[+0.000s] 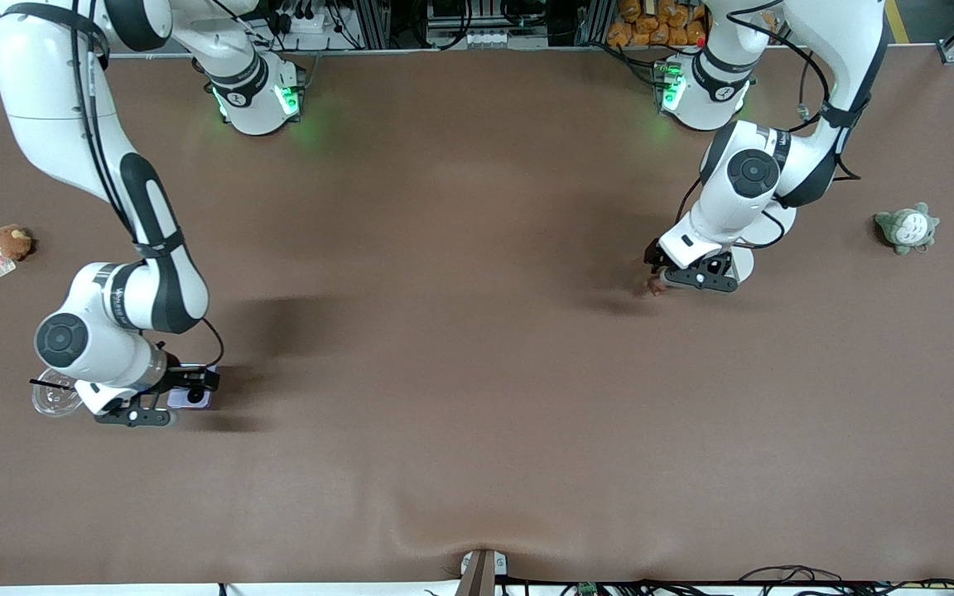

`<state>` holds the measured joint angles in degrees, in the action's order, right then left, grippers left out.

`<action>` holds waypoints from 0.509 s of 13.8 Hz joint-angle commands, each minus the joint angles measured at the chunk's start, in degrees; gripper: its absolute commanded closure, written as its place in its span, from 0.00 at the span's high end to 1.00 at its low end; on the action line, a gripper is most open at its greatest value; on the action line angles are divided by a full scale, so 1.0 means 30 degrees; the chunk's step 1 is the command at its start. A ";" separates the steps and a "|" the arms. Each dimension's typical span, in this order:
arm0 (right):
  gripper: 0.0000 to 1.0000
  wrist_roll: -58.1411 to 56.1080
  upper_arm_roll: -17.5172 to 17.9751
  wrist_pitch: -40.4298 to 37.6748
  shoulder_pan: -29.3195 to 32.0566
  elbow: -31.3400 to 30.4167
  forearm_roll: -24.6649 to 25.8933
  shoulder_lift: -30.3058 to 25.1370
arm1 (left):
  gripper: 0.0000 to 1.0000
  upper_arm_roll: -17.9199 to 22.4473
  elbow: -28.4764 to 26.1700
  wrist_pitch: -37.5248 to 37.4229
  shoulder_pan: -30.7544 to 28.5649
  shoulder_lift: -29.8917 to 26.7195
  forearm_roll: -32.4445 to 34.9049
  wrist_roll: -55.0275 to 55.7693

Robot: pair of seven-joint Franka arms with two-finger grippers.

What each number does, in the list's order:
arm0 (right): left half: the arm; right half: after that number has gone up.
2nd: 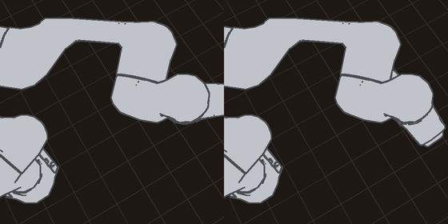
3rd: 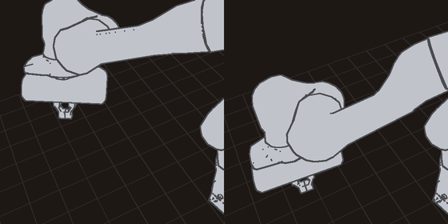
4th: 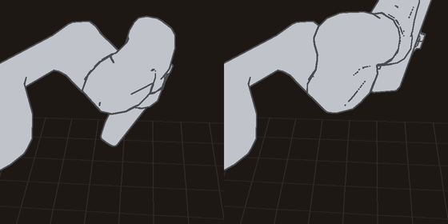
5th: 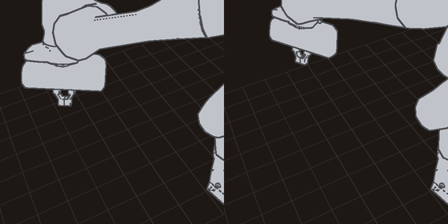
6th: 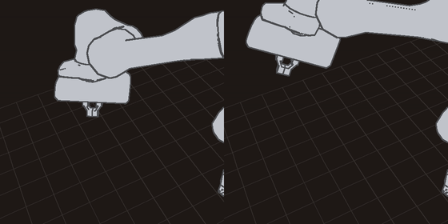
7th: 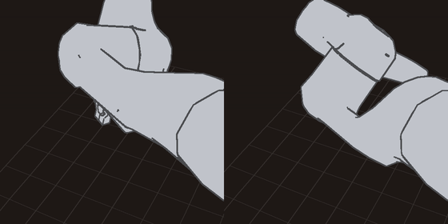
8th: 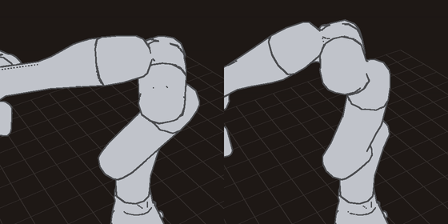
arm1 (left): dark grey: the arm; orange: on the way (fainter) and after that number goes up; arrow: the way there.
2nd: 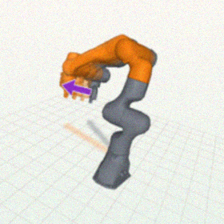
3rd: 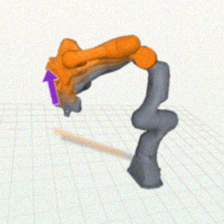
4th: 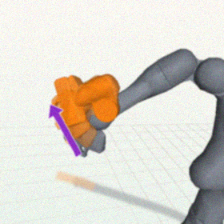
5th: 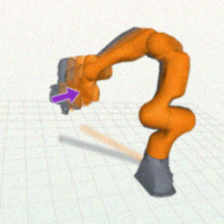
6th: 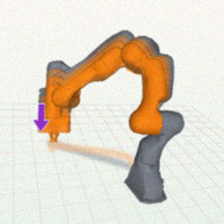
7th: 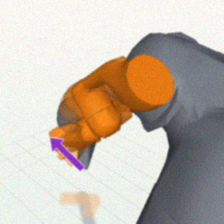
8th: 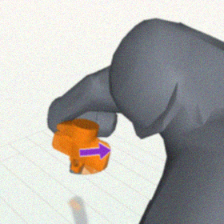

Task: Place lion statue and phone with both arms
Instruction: 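Set the lion beside the lamp while the right gripper lowers the phone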

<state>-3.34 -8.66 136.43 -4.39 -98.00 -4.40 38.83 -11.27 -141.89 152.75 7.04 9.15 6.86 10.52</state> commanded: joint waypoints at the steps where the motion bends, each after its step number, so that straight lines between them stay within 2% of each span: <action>1: 0.22 -0.0409 0.0339 0.0631 0.0467 0.0499 0.0353 0.0561 | 1.00 -0.1016 0.1471 -0.2596 -0.0034 -0.0560 0.0056 0.0359; 4: 0.23 -0.0468 0.0310 0.1337 0.0876 0.0499 0.0499 0.0971 | 1.00 -0.1077 0.3083 -0.5467 -0.0034 -0.0823 0.0026 0.0331; 7: 0.25 -0.0497 0.0310 0.1513 0.0877 0.0528 0.0676 0.1089 | 1.00 -0.1077 0.5831 -0.8950 -0.0005 -0.0882 -0.0964 0.0157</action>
<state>-4.20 -8.63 140.91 -2.99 -97.96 -3.44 41.36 -14.19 -129.62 132.77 7.24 7.26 6.08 11.29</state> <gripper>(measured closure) 0.167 0.000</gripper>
